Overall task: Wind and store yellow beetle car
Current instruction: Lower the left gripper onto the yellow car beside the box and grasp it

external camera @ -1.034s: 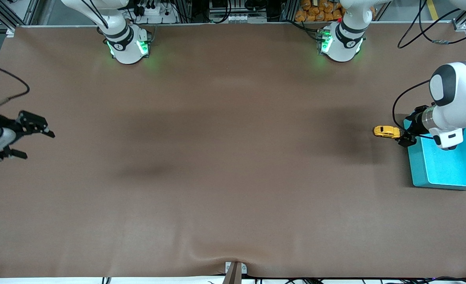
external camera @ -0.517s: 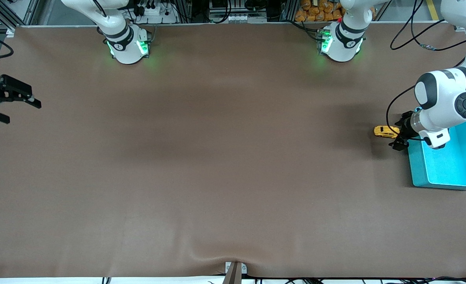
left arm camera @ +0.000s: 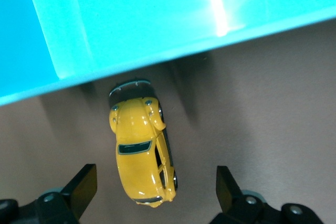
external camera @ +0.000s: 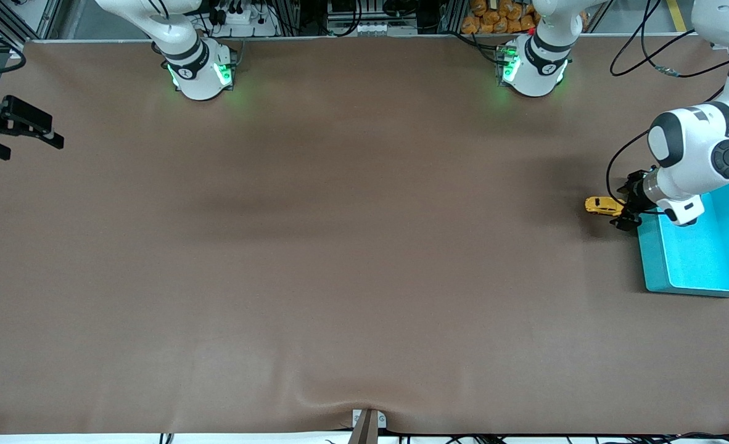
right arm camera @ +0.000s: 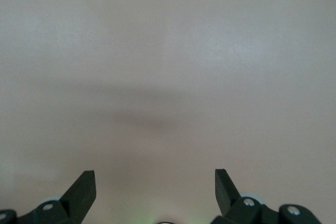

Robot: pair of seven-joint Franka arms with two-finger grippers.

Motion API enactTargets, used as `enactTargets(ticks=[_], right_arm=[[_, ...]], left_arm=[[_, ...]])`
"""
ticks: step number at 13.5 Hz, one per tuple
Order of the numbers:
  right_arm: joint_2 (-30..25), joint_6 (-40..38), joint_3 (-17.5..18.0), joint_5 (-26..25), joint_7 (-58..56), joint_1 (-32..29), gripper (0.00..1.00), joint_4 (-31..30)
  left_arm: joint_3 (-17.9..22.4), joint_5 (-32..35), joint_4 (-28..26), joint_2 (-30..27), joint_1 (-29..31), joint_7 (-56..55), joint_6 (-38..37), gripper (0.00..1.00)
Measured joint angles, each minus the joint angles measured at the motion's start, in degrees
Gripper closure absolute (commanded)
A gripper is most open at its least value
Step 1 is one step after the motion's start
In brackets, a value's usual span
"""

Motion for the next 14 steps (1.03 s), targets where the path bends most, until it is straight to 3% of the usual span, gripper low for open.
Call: enactTargets(ticks=[5, 10, 11, 14], right_arm=[[-1.14, -0.73, 1.42, -2.19, 5.60, 0.48, 0.00, -0.89], [-3.53, 1.11, -1.49, -3.22, 5.59, 2.22, 0.00, -5.91], [-4.14, 1.82, -1.78, -3.22, 5.47, 2.24, 0.00, -7.00], [-4.96, 3.10, -2.12, -3.23, 4.98, 2.26, 0.00, -8.47]], left_arm=[[0.00, 0.35, -2.91, 0.48, 0.00, 0.00, 3.44, 0.00], [0.07, 0.90, -3.80, 0.51, 0.59, 0.00, 4.40, 0.00], [0.08, 0.95, -3.81, 0.51, 1.10, 0.00, 4.61, 0.05], [0.10, 1.08, -3.86, 0.67, 2.44, 0.00, 5.23, 0.44]])
